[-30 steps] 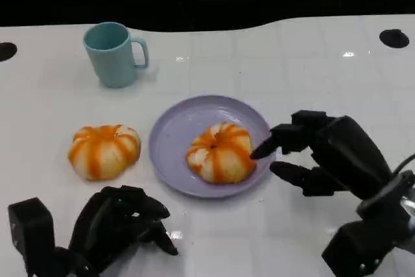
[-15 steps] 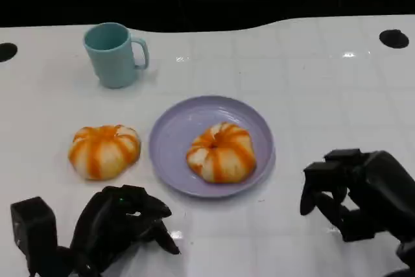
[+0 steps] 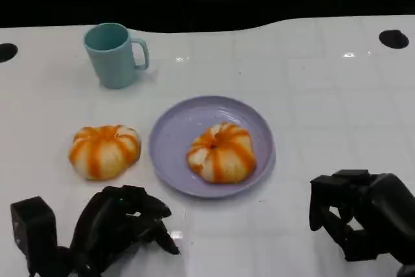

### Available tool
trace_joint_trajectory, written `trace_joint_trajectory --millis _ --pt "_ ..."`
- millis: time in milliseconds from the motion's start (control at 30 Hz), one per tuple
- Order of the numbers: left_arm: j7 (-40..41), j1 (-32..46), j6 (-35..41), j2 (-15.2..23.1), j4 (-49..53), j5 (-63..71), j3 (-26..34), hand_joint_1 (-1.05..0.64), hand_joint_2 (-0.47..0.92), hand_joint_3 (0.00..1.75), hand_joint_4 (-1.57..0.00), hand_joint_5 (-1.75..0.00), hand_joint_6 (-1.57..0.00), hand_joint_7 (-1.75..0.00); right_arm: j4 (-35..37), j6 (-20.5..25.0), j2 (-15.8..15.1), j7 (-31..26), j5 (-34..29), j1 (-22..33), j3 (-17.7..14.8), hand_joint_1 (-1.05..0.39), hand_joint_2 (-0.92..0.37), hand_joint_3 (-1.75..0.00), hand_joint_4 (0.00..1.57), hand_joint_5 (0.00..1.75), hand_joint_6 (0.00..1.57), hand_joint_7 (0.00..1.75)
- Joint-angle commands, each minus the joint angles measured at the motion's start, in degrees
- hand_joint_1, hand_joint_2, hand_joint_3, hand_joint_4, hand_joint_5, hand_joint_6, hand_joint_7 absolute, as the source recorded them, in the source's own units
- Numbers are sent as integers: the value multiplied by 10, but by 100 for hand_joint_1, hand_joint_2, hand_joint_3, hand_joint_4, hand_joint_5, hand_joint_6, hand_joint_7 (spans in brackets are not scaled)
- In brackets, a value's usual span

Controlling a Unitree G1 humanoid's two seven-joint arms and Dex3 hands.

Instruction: Grasp the bread from the table and place it into the plate.

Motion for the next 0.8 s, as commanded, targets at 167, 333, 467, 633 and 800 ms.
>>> trace_joint_trajectory --millis 167,333,467,633,800 --pt "-9 -9 -3 17 6 0 6 -105 72 0 -157 -58 -157 -20 60 -10 8 -39 -15 -28 11 -14 -36 -133 92 175 69 170" --pt "-6 -12 -1 18 9 1 6 -105 72 0 -157 -59 -157 -21 89 -21 12 -53 -17 -40 18 -16 -35 -134 93 175 70 172" --pt "-8 -16 -2 19 14 -1 7 -105 71 0 -157 -59 -157 -21 101 -29 14 -50 -10 -46 20 -14 -33 -135 93 175 72 169" --pt "-12 -17 0 19 16 -3 9 -105 71 0 -157 -59 -157 -20 107 -30 16 -44 -5 -48 20 -15 -31 -136 93 175 75 160" --pt "-13 -18 -2 20 18 -2 9 -105 71 0 -157 -59 -157 -20 114 -31 16 -41 -5 -50 23 -16 -32 -134 92 175 79 152"
